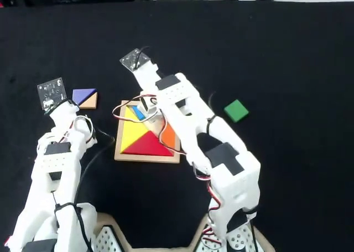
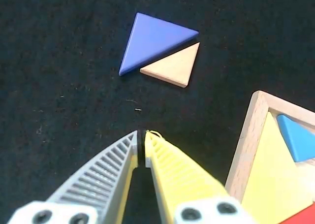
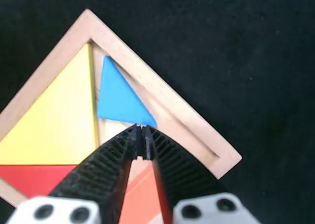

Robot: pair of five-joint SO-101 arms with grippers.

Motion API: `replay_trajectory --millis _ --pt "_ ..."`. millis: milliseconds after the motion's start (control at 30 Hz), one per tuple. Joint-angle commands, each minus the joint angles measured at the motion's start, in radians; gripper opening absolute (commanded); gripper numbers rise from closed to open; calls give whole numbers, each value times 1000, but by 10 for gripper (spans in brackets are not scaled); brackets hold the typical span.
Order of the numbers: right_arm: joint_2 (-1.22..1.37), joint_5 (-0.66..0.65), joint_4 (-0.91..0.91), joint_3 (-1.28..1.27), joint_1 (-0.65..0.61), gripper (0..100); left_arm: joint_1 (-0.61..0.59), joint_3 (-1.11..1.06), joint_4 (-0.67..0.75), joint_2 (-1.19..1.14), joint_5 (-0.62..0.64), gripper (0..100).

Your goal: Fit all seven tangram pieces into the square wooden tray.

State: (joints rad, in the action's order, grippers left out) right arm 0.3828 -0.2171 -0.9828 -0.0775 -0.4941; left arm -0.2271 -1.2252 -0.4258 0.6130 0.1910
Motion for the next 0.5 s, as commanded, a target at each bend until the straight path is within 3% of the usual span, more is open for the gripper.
replay_trajectory --millis 0,467 --pt "8 2 12 54 -12 11 19 44 12 -5 8 42" --pt "191 2 -68 305 -18 11 54 44 15 -8 0 43"
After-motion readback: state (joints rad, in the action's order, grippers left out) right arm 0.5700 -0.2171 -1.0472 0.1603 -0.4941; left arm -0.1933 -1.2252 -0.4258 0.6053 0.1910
